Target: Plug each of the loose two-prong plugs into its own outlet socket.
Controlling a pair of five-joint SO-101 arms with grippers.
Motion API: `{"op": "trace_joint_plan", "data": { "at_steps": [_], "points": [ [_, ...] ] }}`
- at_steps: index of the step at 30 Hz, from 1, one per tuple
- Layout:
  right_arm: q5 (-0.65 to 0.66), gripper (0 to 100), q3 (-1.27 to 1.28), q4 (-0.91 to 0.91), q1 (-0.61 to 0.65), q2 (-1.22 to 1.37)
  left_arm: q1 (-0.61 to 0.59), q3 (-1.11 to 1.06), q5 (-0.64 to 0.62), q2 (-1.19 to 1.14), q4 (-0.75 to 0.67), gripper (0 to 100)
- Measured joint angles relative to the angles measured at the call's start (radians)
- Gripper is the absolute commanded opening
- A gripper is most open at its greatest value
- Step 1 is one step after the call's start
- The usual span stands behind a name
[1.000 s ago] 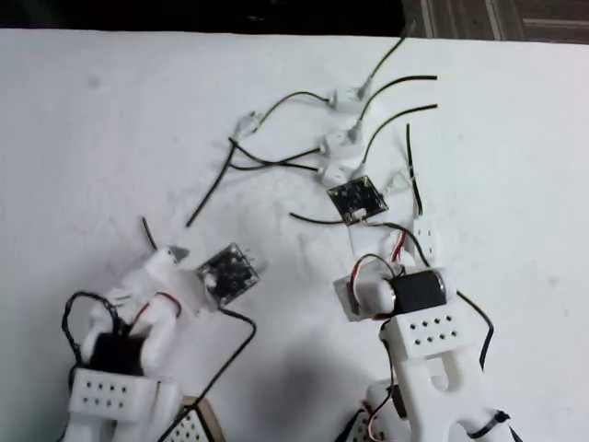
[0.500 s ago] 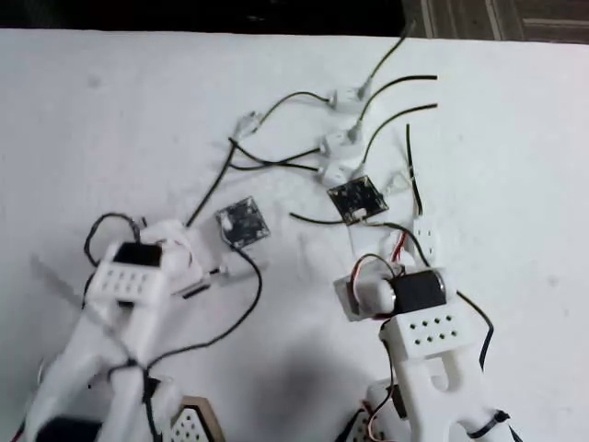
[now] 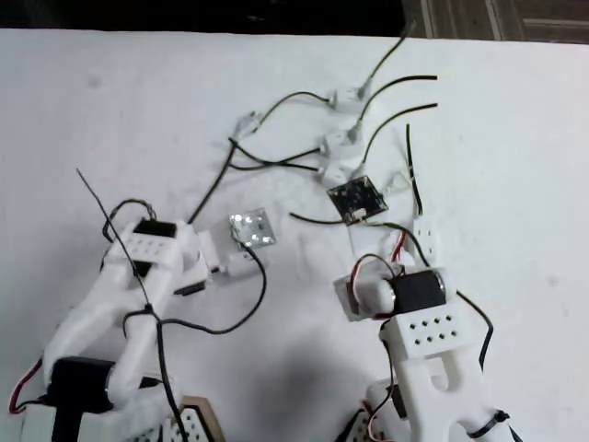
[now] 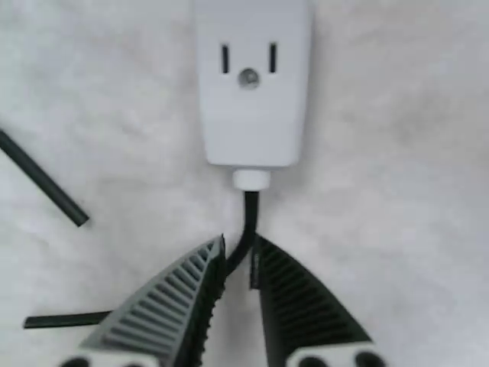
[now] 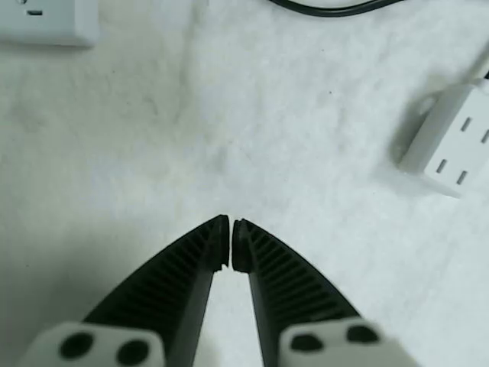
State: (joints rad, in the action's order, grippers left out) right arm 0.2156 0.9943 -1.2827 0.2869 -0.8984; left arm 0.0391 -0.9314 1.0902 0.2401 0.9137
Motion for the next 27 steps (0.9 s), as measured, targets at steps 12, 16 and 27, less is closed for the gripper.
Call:
{"op": "trace_joint_plan", "data": {
  "at_steps": [12, 16, 27],
  "points": [
    [0.0, 1.9, 0.0, 0.0, 0.0, 0.0, 0.049, 0.061, -0.005, -0.002, 0.135, 2],
    [0.0, 1.9, 0.0, 0.0, 0.0, 0.0, 0.048, 0.127, -0.072, 0.018, 0.224, 2],
    [0.0, 1.9, 0.0, 0.0, 0.0, 0.0, 0.048, 0.42, -0.279, 0.026, 0.566, 2]
  ]
}}
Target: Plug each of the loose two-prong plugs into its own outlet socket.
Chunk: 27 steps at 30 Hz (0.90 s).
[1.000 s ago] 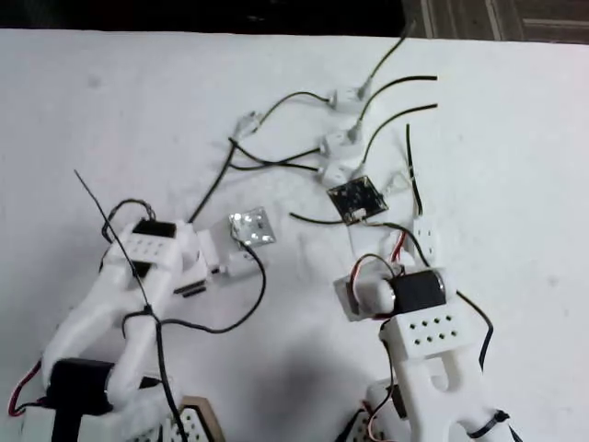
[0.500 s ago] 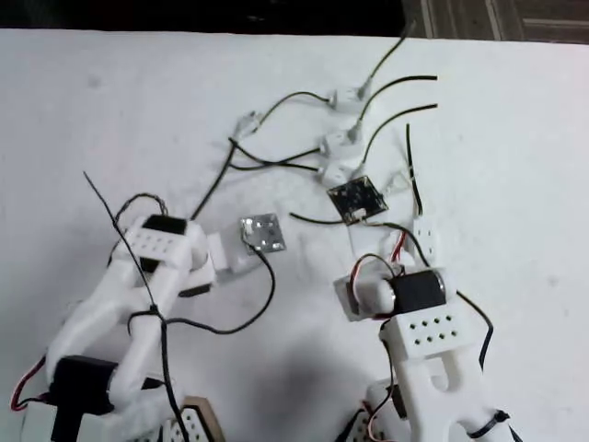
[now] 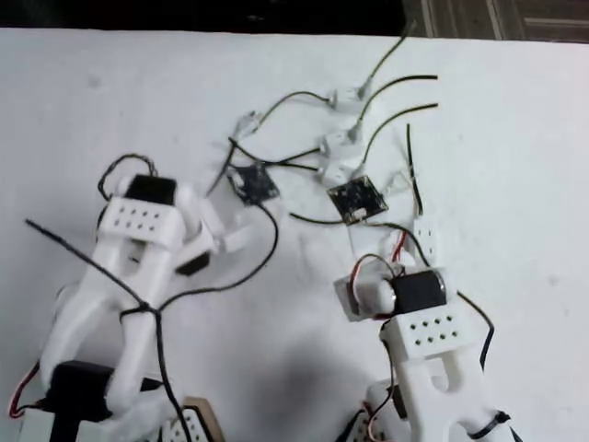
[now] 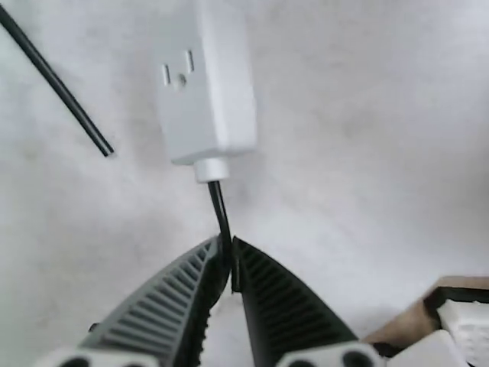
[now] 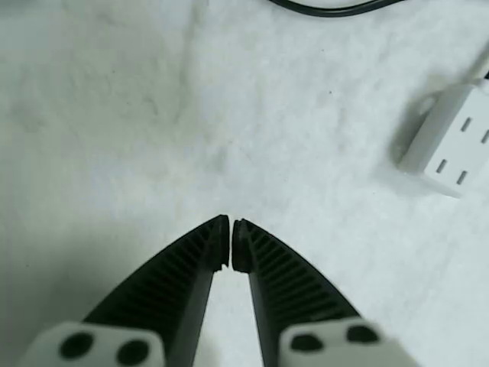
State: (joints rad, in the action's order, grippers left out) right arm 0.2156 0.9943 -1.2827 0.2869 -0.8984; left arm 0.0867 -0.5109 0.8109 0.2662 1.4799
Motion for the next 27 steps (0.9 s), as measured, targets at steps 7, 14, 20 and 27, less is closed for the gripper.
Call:
{"op": "trace_joint_plan", "data": {
  "at_steps": [7, 14, 20, 27],
  "points": [
    [0.0, 1.9, 0.0, 0.0, 0.0, 0.0, 0.0, 0.091, -0.094, 0.0, 0.157, 2],
    [0.0, 1.9, 0.0, 0.0, 0.0, 0.0, -0.006, 0.224, -0.161, -0.124, 0.242, 2],
    [0.0, 1.9, 0.0, 0.0, 0.0, 0.0, -0.057, 0.485, -0.173, -0.479, 0.295, 2],
    [0.0, 1.9, 0.0, 0.0, 0.0, 0.0, -0.101, 0.766, -0.173, -0.775, 0.293, 3]
  ]
}}
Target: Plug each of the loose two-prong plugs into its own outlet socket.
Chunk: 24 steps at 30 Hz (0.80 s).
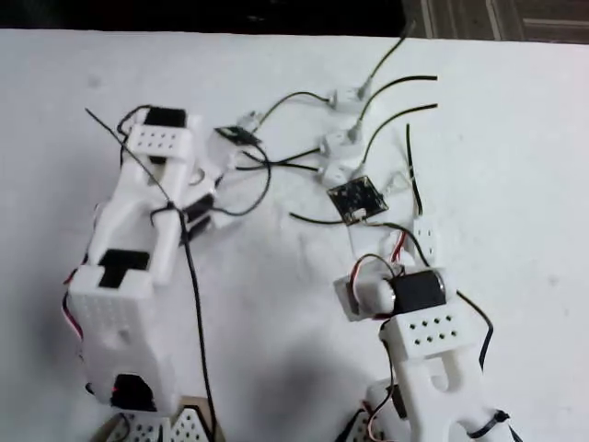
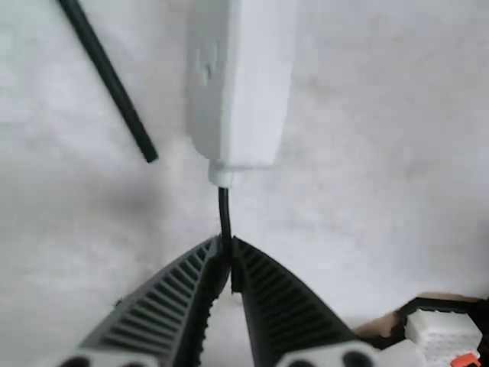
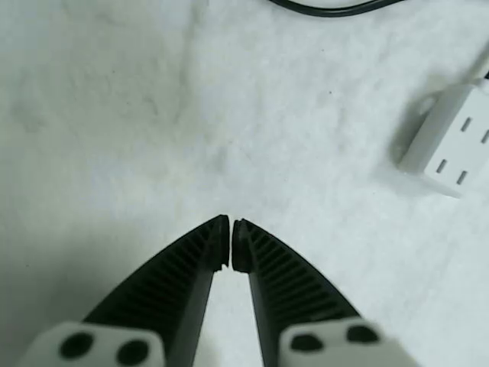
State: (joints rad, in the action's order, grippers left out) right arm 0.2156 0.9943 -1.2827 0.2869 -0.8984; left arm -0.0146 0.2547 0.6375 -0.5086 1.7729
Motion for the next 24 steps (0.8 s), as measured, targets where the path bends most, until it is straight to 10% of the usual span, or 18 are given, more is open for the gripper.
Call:
{"op": "trace_joint_plan", "data": {
  "at_steps": [6, 24],
  "points": [
    [0.0, 1.9, 0.0, 0.0, 0.0, 0.0, -0.054, 0.219, 0.0, -0.137, 0.0, 21],
    [0.0, 1.9, 0.0, 0.0, 0.0, 0.0, -0.135, 0.555, -0.058, -0.292, -0.006, 21]
  ]
}}
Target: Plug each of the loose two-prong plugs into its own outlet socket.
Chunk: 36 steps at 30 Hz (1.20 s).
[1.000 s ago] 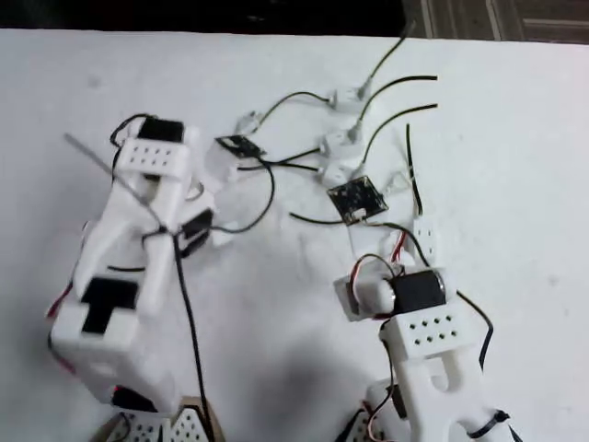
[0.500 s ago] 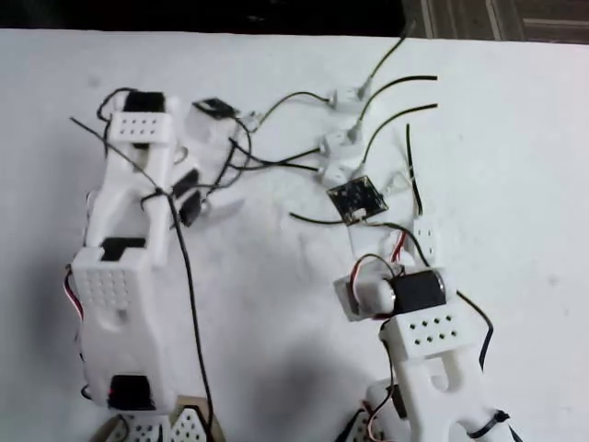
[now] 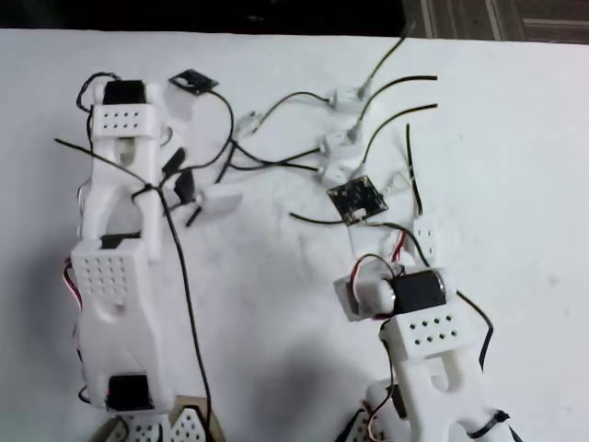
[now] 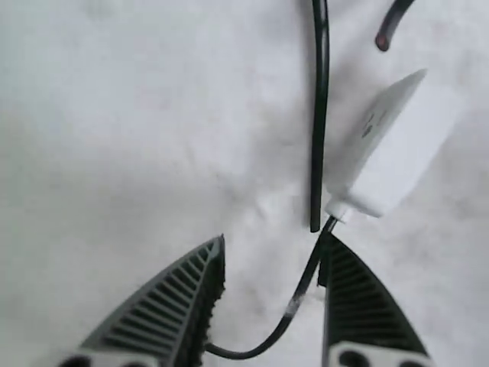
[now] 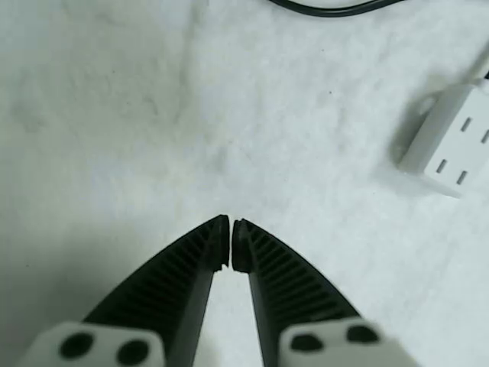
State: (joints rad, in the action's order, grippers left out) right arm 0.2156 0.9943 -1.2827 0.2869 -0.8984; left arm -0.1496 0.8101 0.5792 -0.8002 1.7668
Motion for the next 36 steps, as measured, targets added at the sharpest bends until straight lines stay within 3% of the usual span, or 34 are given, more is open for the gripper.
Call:
{"op": "trace_joint_plan", "data": {
  "at_steps": [10, 20, 25, 36],
  "points": [
    [0.0, 1.9, 0.0, 0.0, 0.0, 0.0, -0.055, 0.025, 0.0, -0.089, -0.112, 21],
    [0.0, 1.9, 0.0, 0.0, 0.0, 0.0, -0.054, 0.258, 0.003, -0.089, 0.009, 24],
    [0.0, 1.9, 0.0, 0.0, 0.0, 0.0, 0.021, 0.212, 0.169, -0.089, 0.008, 28],
    [0.0, 1.9, 0.0, 0.0, 0.0, 0.0, 0.054, 0.181, 0.384, -0.12, -0.032, 30]
  ]
}}
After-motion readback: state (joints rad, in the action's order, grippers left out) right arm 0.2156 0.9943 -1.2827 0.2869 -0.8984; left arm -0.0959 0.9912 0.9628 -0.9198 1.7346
